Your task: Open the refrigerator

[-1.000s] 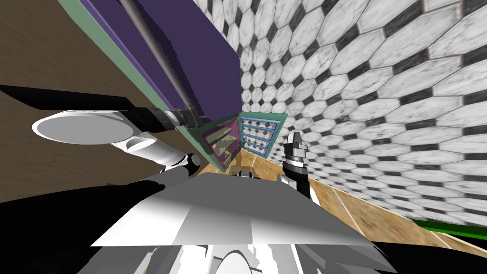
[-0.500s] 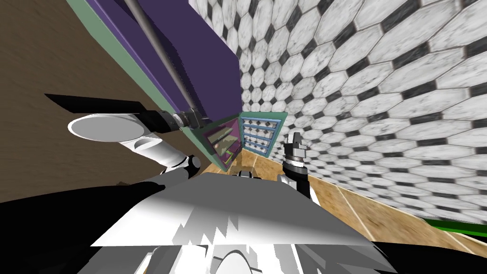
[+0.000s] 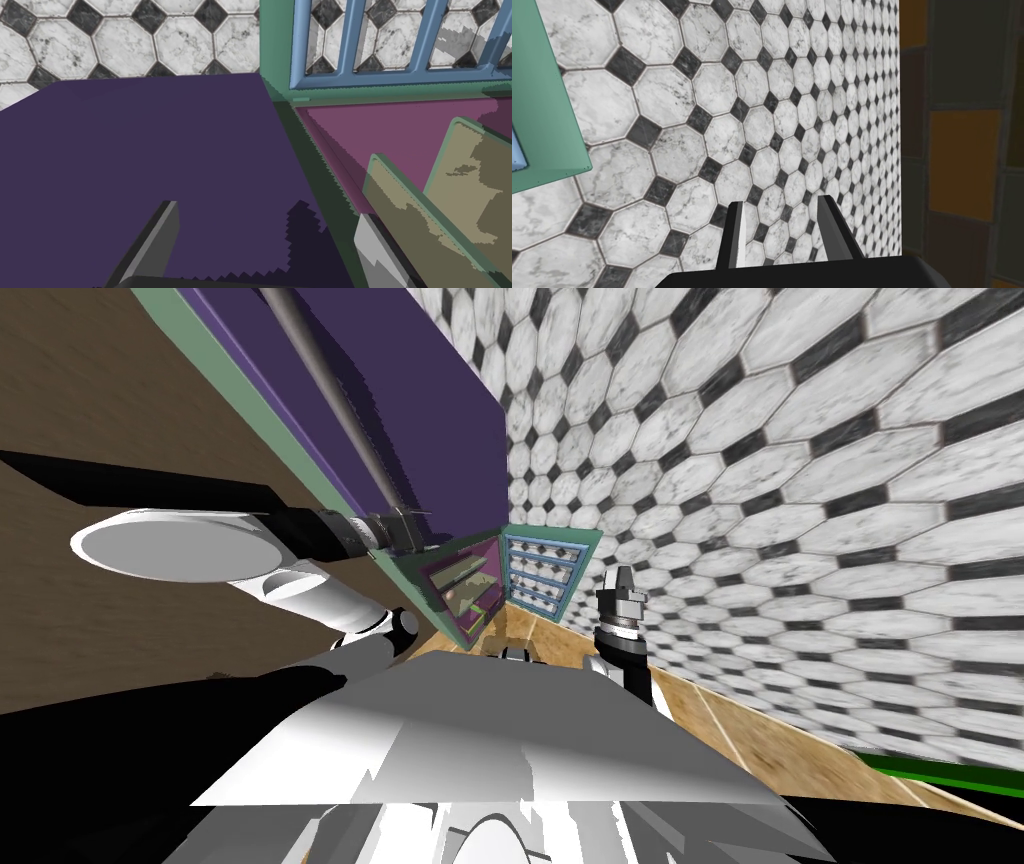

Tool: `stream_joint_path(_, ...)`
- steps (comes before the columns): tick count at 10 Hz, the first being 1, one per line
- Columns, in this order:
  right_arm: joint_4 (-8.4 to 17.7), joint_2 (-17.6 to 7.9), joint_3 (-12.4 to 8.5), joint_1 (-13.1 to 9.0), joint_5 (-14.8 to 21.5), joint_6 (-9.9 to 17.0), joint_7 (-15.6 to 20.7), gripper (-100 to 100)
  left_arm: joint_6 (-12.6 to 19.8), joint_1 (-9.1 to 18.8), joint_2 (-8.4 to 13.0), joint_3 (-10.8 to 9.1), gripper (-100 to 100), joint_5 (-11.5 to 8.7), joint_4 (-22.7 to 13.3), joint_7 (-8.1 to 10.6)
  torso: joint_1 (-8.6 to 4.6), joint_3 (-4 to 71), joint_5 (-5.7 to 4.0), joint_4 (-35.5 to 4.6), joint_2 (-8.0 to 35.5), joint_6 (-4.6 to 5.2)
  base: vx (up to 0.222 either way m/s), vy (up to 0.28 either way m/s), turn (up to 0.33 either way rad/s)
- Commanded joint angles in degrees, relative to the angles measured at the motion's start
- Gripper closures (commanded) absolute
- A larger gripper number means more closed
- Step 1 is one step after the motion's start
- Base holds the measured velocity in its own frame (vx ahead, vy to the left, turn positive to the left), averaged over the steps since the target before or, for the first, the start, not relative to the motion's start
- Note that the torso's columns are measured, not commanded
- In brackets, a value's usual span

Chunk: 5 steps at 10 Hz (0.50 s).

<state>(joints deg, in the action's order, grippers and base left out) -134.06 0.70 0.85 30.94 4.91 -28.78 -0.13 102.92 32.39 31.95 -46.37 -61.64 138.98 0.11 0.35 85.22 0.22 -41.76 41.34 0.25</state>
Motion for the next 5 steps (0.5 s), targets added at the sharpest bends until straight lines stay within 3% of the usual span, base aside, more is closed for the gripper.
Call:
stream_joint_path(1, 0.00, 0.00, 0.00, -0.01, 0.00, 0.00, 0.00, 0, -1.14, -1.31, -1.42, 0.05, 100, 0.33, -0.45, -0.62, -0.08, -0.03, -0.04, -0.01, 0.06, 0.06, -0.044, 0.065, 0.015)
stream_joint_path(3, 0.00, -0.01, -0.01, -0.02, 0.00, 0.00, 0.00, 0, -2.98, -2.83, -3.18, 0.01, 100, 0.71, -0.85, -1.59, 0.56, -0.23, 0.32, -0.03, 0.27, -0.25, -0.098, 0.117, -0.004)
stream_joint_path(4, 0.00, -0.01, -0.01, -0.02, 0.00, 0.00, 0.00, 0, -2.48, -1.84, -2.56, 0.40, 100, 0.52, -0.11, -1.10, 0.90, -0.36, 0.48, -0.11, 0.43, -0.47, -0.056, 0.041, -0.045)
stream_joint_path(5, 0.00, -0.01, 0.00, -0.01, 0.00, 0.00, 0.00, 0, -3.70, -2.86, -2.79, 0.95, -100, 1.67, -1.55, -1.50, 0.75, -0.37, 0.43, -0.22, 0.45, -0.59, -0.024, 0.030, 0.046)
